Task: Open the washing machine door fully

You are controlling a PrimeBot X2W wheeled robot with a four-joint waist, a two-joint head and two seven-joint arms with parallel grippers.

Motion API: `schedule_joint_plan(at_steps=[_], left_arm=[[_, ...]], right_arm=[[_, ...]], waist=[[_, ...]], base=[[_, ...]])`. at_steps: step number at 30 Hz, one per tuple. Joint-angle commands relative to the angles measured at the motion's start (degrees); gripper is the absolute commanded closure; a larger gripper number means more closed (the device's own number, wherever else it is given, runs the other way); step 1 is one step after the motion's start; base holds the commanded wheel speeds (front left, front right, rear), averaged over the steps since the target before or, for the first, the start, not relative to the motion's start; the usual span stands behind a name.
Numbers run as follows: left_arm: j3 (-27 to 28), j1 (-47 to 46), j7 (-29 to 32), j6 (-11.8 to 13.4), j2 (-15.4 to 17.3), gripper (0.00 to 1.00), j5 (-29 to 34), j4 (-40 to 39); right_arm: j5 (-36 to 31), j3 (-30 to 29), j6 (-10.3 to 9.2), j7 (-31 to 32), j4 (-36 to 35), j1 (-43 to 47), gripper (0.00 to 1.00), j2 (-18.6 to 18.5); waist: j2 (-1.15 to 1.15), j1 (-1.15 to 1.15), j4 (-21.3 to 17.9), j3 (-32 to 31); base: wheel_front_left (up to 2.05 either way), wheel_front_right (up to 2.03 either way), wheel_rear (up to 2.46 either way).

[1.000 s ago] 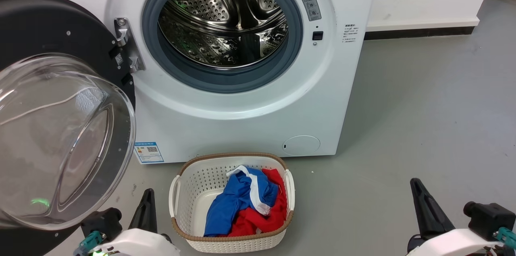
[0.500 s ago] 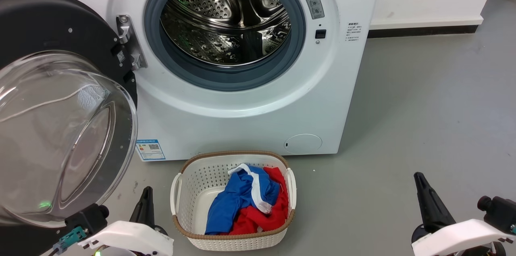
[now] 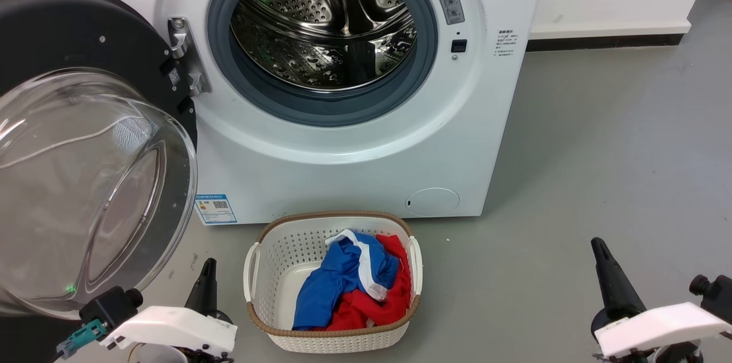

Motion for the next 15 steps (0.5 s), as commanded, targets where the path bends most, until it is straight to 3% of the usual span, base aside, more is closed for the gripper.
schedule_joint_plan(at_steps=[1,15], left_arm=[[0.9,-1.8,0.4,-0.7,-0.1,1.00,-1.6,-0.4],[3.6,-2.5,2.7,-3.3,-1.7,1.00,-9.5,0.1]], right_arm=[[2.2,-0.3,0.01,0.2,-0.3,-1.9,1.00,0.0],[12.5,-1.0,0.01,1.5,1.5,-3.4,1.00,0.1]], waist=[[0.00,0.00,0.0,0.0],[0.00,0.00,0.4,0.4]], base=[[0.00,0.00,0.00],[0.00,0.00,0.00]])
